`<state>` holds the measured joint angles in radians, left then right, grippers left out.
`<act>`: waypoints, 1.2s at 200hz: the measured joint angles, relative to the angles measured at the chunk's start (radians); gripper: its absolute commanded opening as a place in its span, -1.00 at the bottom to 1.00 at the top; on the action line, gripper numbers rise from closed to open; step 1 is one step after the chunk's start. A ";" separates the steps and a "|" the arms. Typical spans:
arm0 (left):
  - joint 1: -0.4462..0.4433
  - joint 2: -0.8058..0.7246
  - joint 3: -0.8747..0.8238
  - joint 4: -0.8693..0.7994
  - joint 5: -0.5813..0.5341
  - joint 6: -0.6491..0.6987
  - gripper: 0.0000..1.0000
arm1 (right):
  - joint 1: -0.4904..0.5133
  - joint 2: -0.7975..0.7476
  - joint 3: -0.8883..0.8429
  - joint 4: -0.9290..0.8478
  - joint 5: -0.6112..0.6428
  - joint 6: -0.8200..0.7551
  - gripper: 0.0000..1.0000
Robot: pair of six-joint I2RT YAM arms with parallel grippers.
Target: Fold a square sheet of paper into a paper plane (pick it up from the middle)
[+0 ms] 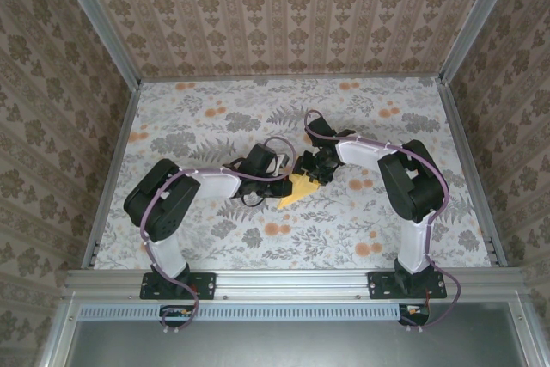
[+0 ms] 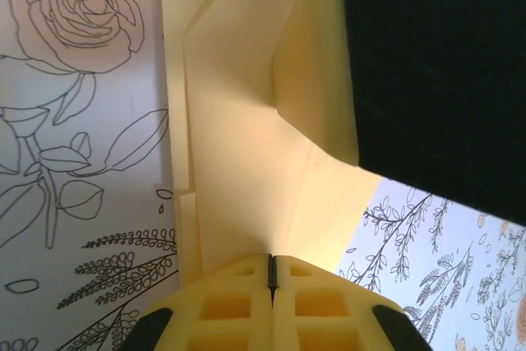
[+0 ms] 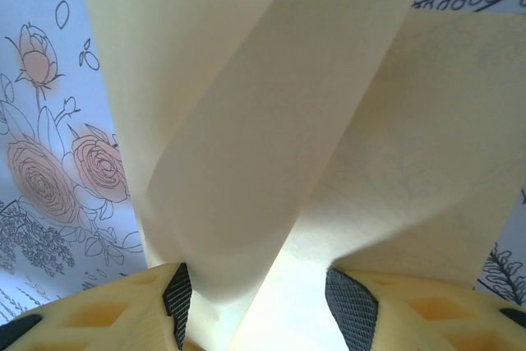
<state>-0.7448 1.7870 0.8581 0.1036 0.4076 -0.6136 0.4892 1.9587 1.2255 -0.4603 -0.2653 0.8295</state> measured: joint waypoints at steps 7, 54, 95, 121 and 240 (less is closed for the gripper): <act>0.000 0.000 0.000 0.000 -0.001 0.000 -0.94 | 0.000 0.000 -0.002 0.000 0.000 -0.001 0.06; 0.000 0.001 0.000 -0.004 -0.005 0.000 -0.97 | 0.000 0.001 -0.003 -0.007 0.011 -0.009 -0.05; 0.000 0.006 0.000 -0.003 -0.006 0.000 -1.00 | 0.000 0.009 0.005 -0.019 0.016 -0.009 -0.08; 0.000 0.008 0.000 -0.003 -0.009 0.000 -1.00 | 0.000 0.014 0.013 -0.027 0.016 -0.009 -0.02; 0.001 0.009 -0.006 0.006 -0.012 -0.008 -1.00 | 0.000 0.026 0.031 -0.045 0.015 -0.012 0.00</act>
<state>-0.7437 1.7962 0.8520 0.1093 0.3958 -0.6216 0.4889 1.9850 1.2560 -0.5053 -0.2504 0.8177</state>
